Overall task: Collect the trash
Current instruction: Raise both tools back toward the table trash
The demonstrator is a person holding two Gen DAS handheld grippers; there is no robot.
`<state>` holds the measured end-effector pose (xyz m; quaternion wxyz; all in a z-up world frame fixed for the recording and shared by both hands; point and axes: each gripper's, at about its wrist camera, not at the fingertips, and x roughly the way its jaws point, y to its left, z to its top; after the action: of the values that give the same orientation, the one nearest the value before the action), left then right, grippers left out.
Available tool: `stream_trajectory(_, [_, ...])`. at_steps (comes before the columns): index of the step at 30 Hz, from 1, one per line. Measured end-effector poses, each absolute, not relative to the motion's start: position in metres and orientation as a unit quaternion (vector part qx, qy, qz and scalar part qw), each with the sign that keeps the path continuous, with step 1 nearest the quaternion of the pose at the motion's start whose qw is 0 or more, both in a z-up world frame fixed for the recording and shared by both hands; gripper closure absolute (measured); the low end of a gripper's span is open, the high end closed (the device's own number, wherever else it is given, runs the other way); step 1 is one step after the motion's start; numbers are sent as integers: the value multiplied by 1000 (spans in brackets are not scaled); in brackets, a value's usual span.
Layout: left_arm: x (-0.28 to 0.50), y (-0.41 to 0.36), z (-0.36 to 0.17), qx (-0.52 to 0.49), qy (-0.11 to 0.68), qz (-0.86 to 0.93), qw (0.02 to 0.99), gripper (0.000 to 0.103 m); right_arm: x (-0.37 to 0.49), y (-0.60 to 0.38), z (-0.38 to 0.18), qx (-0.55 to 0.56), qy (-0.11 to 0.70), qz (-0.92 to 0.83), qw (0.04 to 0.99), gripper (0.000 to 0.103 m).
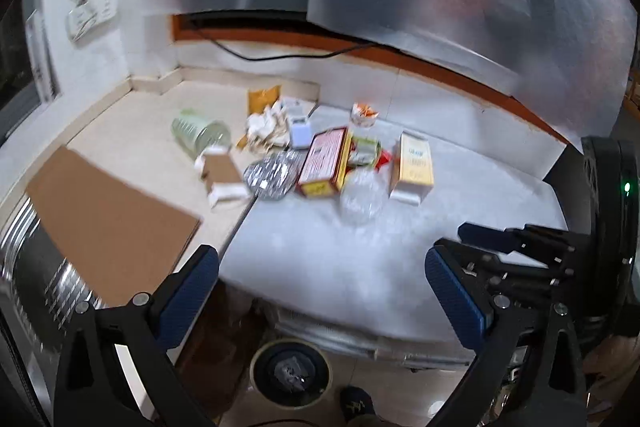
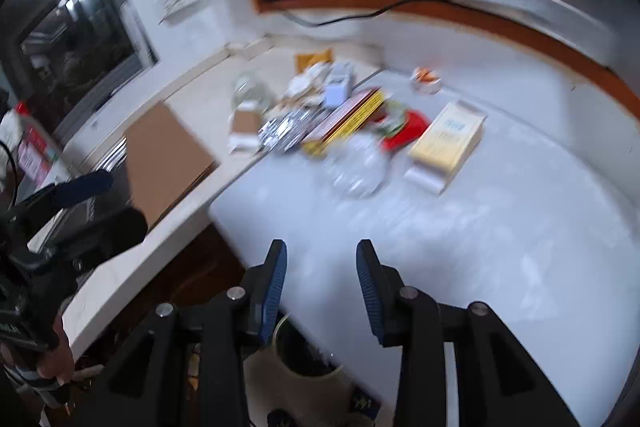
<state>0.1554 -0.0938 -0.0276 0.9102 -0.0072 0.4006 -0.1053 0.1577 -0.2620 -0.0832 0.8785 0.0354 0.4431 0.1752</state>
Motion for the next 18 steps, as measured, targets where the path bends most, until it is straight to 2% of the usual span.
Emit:
stream_trajectory(5, [206,-102,-35,-19,414,-109,904,2,204,-295,-70,61,443,152,881,65])
stream_trajectory(7, [229,-103,-39,-32,422,-114,899,6,223,-305,-72,70,446,142,881,63])
stream_trajectory(9, [254,-105,-47,-46,435,-119,891,15,243,-312,-78,75,452,133,879,62])
stream_trajectory(11, [274,-107,-55,-57,447,-126,884,19,259,-317,-85,79,460,125,875,62])
stream_trajectory(18, [340,-120,-86,-60,493,-143,856,19,314,-327,-116,97,492,95,860,61])
